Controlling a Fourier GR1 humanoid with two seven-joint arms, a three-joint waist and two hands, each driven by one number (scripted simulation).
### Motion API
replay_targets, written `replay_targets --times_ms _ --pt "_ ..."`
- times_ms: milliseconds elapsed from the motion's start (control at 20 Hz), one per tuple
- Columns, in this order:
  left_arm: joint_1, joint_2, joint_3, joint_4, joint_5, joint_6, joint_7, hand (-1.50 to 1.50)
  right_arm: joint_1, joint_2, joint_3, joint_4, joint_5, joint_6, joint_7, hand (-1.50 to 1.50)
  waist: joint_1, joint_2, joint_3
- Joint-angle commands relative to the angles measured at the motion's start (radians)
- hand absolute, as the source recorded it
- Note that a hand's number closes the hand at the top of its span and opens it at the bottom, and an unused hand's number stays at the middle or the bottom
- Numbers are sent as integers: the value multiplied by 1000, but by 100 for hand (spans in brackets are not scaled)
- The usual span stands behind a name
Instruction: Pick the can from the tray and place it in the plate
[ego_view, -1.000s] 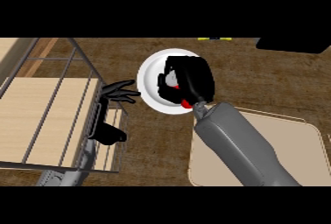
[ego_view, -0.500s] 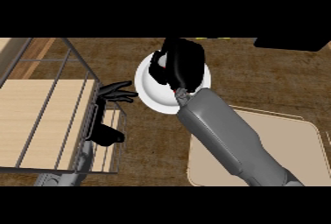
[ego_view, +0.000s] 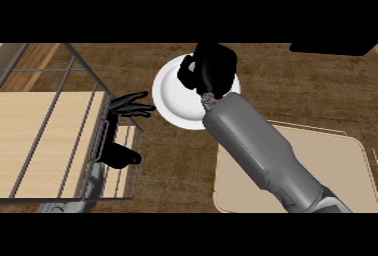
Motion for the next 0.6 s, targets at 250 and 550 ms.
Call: replay_targets --times_ms 250,550 --pt "111 16 35 145 -16 58 162 0 8 2 -61 143 -146 33 -52 150 9 33 -9" --pt "118 15 32 136 -11 50 170 0 46 2 -96 221 -287 133 -134 -150 17 34 -8"
